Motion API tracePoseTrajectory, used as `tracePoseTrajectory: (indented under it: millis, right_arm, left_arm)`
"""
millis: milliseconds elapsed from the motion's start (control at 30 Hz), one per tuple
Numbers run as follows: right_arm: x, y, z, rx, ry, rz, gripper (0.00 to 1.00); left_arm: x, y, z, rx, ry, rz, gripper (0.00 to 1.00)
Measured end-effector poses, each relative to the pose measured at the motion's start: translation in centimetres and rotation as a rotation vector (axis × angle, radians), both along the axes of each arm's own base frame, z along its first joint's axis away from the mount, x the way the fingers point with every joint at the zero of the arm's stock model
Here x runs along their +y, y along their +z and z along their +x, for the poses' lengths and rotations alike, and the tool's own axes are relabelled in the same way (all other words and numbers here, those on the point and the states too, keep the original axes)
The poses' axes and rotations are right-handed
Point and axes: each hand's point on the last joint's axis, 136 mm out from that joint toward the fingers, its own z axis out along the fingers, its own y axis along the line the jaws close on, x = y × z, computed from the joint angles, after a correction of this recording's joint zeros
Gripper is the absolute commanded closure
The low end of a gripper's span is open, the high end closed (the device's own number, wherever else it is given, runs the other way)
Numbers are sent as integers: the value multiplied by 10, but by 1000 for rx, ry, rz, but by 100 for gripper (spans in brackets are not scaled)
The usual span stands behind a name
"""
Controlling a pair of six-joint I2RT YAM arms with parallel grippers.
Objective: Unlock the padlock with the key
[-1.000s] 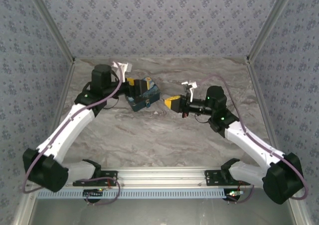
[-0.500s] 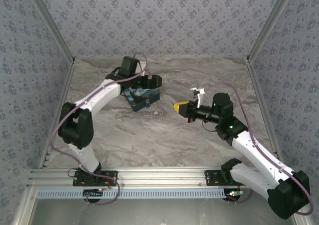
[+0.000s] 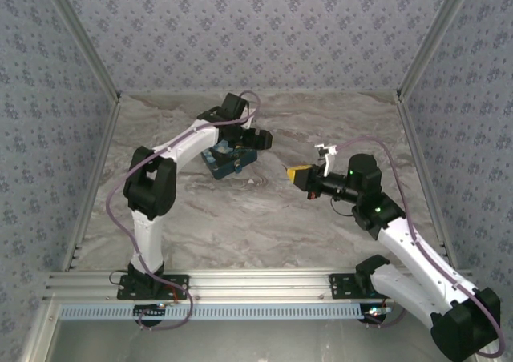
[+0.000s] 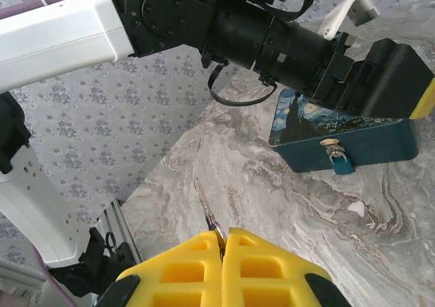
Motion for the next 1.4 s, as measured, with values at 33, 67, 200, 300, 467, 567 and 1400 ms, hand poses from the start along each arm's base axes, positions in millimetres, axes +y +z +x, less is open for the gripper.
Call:
tracePoseTrajectory:
  millis: [33, 67, 200, 300, 467, 567, 1400]
  right_arm:
    - [-1, 0, 0, 1, -4, 0, 100]
    - [-2, 0, 1, 2, -9, -1, 100]
    - [-10, -4, 5, 22, -36, -10, 100]
    - [-18, -6, 10, 33, -68, -14, 100]
    - [-34, -4, 15, 33, -120, -11, 100]
    - [-44, -4, 16, 40, -150, -11, 100]
    - [-103, -16, 17, 155, -318, 4, 100]
  left_arm:
    - [-1, -1, -1, -2, -3, 6, 8]
    - [-2, -1, -2, -4, -7, 10, 8]
    - [-9, -4, -9, -18, -25, 18, 8]
    - [-11, -5, -20, -29, -40, 15, 8]
    - [-15, -5, -47, -27, -63, 9, 9]
    - [-17, -5, -62, -16, -72, 7, 9]
    - [-75, -2, -140, 75, -168, -57, 9]
